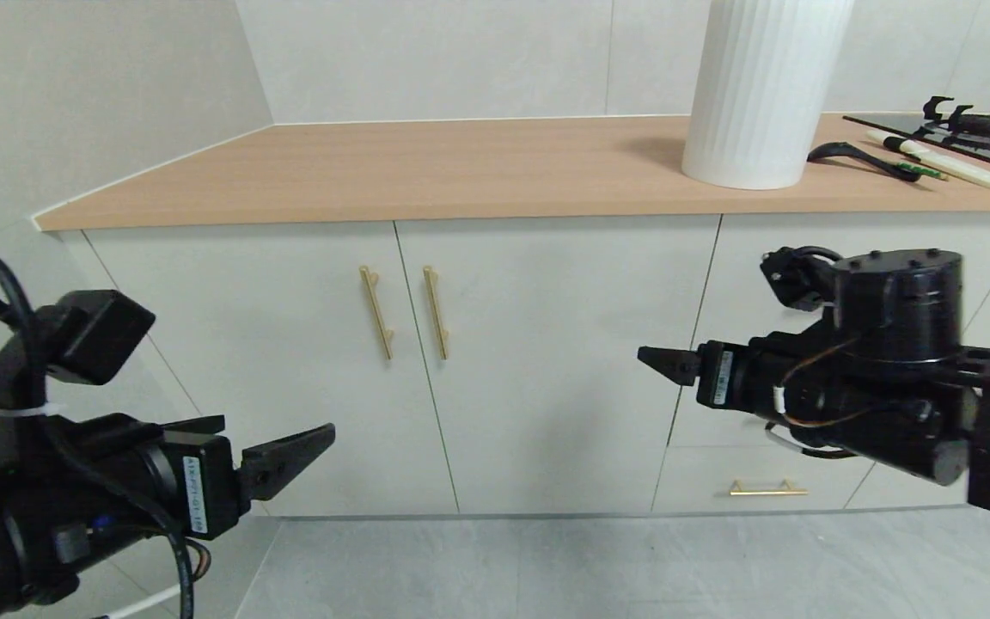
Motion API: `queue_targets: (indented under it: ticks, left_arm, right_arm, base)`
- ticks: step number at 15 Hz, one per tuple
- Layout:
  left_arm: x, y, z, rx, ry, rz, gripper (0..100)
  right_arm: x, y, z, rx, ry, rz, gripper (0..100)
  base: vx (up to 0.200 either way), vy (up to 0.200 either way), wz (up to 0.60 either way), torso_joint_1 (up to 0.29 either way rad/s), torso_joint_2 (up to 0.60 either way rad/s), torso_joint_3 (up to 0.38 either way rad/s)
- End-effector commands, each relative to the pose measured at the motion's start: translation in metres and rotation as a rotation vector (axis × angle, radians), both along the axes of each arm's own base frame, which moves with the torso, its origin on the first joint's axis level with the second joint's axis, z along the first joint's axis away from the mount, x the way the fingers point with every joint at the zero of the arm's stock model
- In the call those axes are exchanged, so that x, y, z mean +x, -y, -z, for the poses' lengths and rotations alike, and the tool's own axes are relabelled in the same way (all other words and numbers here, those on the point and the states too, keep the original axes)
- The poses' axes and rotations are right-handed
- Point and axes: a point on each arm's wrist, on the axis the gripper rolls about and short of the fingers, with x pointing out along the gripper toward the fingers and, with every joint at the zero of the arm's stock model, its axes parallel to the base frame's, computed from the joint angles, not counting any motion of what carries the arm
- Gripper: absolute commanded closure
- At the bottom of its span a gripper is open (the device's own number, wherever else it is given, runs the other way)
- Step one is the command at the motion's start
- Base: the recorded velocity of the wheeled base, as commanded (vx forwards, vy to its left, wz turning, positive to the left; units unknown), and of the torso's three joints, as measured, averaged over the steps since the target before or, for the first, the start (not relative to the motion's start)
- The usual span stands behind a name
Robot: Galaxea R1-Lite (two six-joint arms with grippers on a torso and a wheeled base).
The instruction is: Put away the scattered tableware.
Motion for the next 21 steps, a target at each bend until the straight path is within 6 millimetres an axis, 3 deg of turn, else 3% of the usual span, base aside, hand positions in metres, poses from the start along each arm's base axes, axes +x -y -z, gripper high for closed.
queue_targets:
  ticks: [1, 5, 6, 7, 10, 13, 16, 19, 21]
  left_arm:
    - [-0.017, -0.01, -0.015, -0.037, 0.103, 0.003, 0]
    - [-0.067, -0.047, -0.028, -0.043, 0.297, -0.08, 0]
    - [-0.07, -0.05, -0.028, -0.037, 0.31, -0.092, 0]
    - [-0.097, -0.066, -0.03, -0.016, 0.418, -0.17, 0]
    - [-0.148, -0.084, -0.033, 0.008, 0.595, -0.27, 0]
    - [-0.188, -0.089, -0.03, 0.031, 0.681, -0.35, 0]
    - [-0.226, -0.087, -0.007, 0.091, 0.747, -0.441, 0]
    - [-0.242, -0.084, 0.01, 0.104, 0.766, -0.479, 0]
    - [-0.243, -0.083, 0.019, 0.112, 0.759, -0.482, 0]
  right_arm:
    - [-0.05, 0.035, -0.026, 0.028, 0.111, 0.027, 0]
    - [-0.111, 0.081, -0.036, -0.037, 0.274, 0.211, 0]
    - [-0.116, 0.084, -0.037, -0.038, 0.289, 0.214, 0]
    - [-0.156, 0.112, -0.045, -0.041, 0.426, 0.225, 0]
    - [-0.193, 0.149, -0.031, -0.131, 0.535, 0.441, 0]
    - [-0.234, 0.164, -0.021, -0.119, 0.611, 0.499, 0]
    - [-0.268, 0.171, 0.002, -0.171, 0.598, 0.579, 0]
    - [-0.287, 0.174, 0.013, -0.165, 0.628, 0.601, 0]
    - [-0.29, 0.174, 0.017, -0.163, 0.628, 0.638, 0]
  base:
    - [0.0, 0.0, 0.0, 0.0, 0.0, 0.0]
    - [0.0, 0.0, 0.0, 0.0, 0.0, 0.0]
    - [0.0, 0.0, 0.0, 0.0, 0.0, 0.0]
    - [0.0, 0.0, 0.0, 0.0, 0.0, 0.0]
    - [0.0, 0.0, 0.0, 0.0, 0.0, 0.0]
    - [0.0, 0.0, 0.0, 0.0, 0.0, 0.0]
    - [0.0, 0.0, 0.0, 0.0, 0.0, 0.0]
    - [0.0, 0.0, 0.0, 0.0, 0.0, 0.0]
    - [0.0, 0.0, 0.0, 0.0, 0.0, 0.0]
